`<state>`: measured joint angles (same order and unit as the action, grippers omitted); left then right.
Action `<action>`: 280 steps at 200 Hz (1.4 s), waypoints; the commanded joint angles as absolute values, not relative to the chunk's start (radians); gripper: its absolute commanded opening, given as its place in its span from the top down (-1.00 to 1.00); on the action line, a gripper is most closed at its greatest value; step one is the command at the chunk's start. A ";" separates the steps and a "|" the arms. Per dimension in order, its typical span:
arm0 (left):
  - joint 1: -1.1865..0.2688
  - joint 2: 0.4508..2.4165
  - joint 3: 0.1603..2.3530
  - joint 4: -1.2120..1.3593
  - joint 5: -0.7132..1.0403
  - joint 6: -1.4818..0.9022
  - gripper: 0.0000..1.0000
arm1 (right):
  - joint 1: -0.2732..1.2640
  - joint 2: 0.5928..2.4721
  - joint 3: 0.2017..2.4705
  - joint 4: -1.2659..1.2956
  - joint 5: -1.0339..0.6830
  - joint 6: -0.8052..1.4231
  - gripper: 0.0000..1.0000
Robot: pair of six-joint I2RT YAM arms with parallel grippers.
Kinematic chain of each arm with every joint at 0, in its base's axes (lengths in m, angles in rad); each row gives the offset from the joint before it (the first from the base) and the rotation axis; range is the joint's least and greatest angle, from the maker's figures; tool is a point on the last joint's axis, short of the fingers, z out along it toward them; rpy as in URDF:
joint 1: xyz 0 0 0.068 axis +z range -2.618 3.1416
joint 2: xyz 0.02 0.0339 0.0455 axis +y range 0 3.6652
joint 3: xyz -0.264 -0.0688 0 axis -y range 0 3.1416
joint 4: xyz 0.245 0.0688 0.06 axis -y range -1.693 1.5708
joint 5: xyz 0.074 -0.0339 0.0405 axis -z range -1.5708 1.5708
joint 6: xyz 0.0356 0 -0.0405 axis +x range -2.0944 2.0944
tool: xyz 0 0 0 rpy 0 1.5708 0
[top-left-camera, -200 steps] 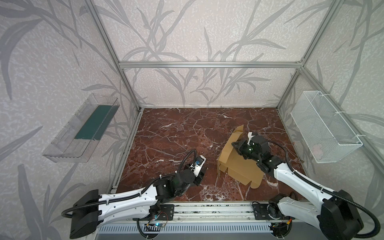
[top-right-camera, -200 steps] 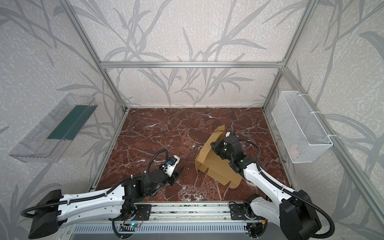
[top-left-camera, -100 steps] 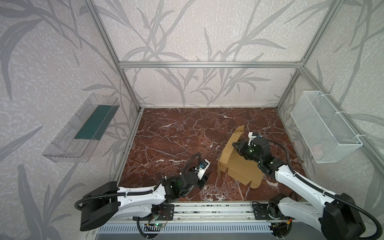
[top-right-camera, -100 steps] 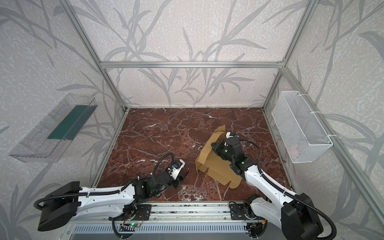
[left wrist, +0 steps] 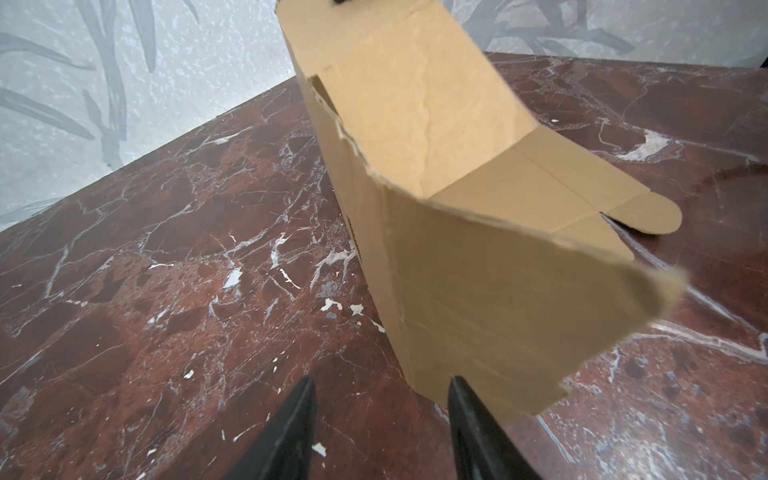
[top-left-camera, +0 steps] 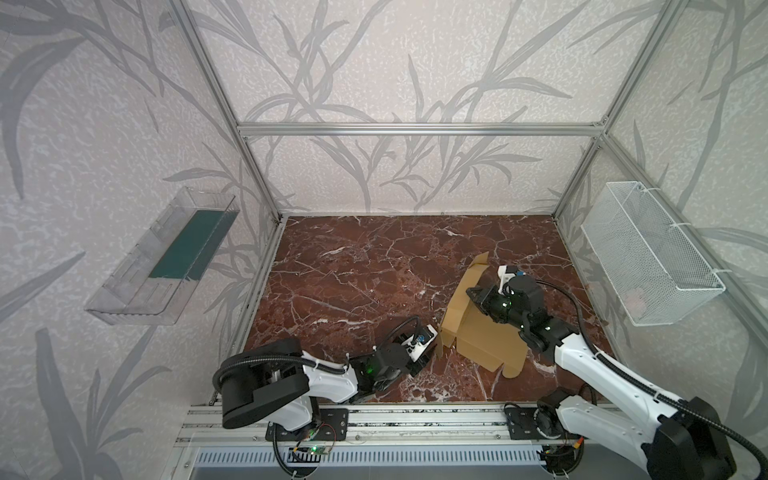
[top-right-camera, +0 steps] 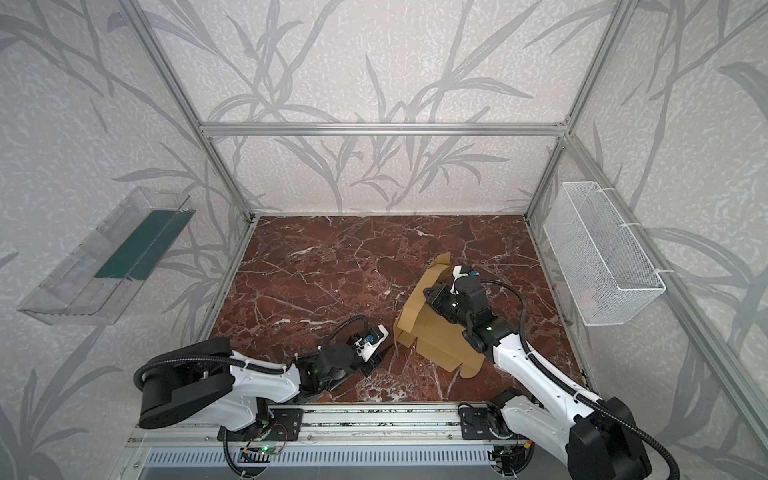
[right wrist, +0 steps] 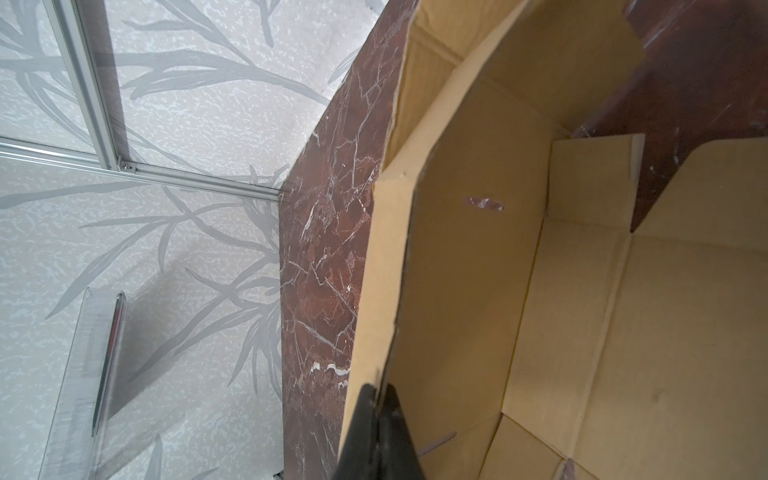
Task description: Fold the paper box
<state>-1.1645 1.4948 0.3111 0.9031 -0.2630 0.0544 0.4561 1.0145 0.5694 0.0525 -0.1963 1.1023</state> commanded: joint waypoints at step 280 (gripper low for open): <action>-1.176 1.695 0.478 1.070 -0.112 -0.085 -0.22 | 0.553 0.995 0.640 -0.044 -0.068 1.119 1.00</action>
<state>-1.1683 1.7321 0.4522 1.1057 -0.1604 -0.0540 0.5468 0.9848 0.6018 -0.0383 -0.1013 1.1103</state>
